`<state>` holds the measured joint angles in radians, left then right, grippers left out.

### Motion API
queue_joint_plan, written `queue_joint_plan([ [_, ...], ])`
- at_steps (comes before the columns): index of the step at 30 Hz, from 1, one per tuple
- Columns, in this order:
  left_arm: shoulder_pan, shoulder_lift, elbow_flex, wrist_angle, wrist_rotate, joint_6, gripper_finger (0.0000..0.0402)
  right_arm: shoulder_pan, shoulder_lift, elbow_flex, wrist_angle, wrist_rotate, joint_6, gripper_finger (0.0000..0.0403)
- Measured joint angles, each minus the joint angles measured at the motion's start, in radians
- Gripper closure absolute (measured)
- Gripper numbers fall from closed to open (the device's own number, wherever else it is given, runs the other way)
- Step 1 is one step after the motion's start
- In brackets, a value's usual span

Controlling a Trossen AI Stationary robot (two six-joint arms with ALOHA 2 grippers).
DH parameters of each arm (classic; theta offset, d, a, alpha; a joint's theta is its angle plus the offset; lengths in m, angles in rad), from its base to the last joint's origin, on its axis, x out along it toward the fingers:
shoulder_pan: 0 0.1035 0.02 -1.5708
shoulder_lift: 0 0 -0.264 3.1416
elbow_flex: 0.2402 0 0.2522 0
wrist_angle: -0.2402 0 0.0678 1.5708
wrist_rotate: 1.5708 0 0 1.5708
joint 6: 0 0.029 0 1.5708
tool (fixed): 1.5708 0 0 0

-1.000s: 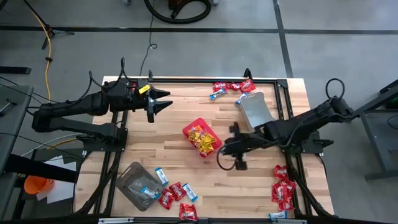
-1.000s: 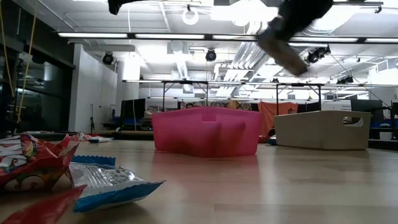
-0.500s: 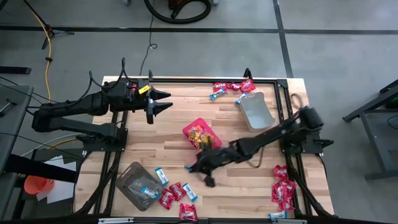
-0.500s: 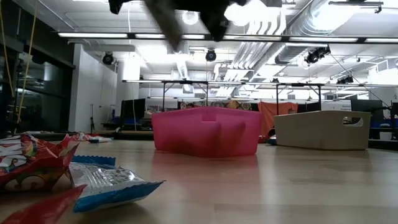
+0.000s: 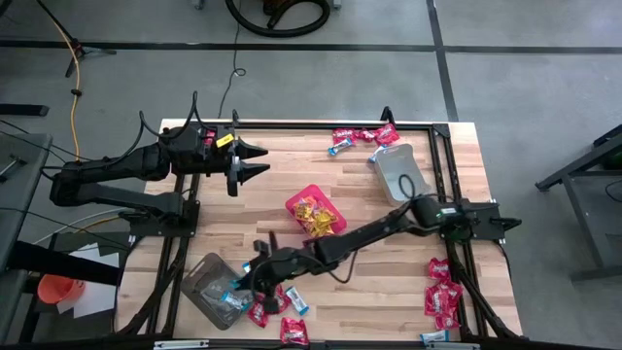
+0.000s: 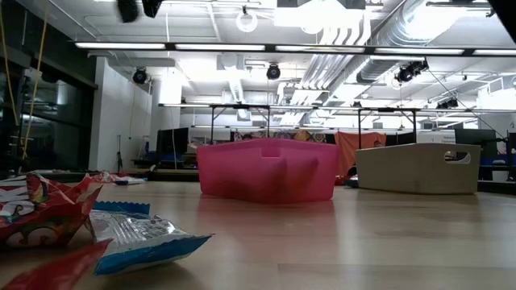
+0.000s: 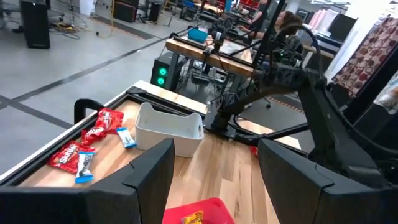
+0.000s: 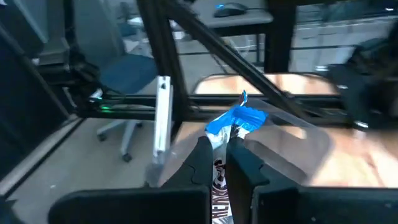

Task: Sort candy
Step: Put the blue candy into the black bin

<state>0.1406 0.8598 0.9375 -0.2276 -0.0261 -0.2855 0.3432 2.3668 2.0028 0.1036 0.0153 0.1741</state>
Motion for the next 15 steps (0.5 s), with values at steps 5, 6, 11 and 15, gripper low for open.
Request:
queue_joint_plan([
  [5,0.000,0.000,0.000,0.000,0.000,-0.001,0.0183,-0.001,0.123,0.154,-0.003,-0.043,0.002,0.0394],
  [6,0.000,0.000,0.000,0.000,0.000,-0.001,0.0183,-0.002,0.144,0.178,-0.003,-0.043,0.004,0.0394],
  [11,0.000,0.000,0.000,0.001,-0.009,-0.001,0.0183,-0.001,0.205,0.242,-0.008,-0.046,0.041,0.0392],
  [15,0.000,0.000,0.000,0.001,-0.014,-0.007,0.0183,-0.002,0.210,0.242,-0.050,-0.056,0.110,0.0358],
])
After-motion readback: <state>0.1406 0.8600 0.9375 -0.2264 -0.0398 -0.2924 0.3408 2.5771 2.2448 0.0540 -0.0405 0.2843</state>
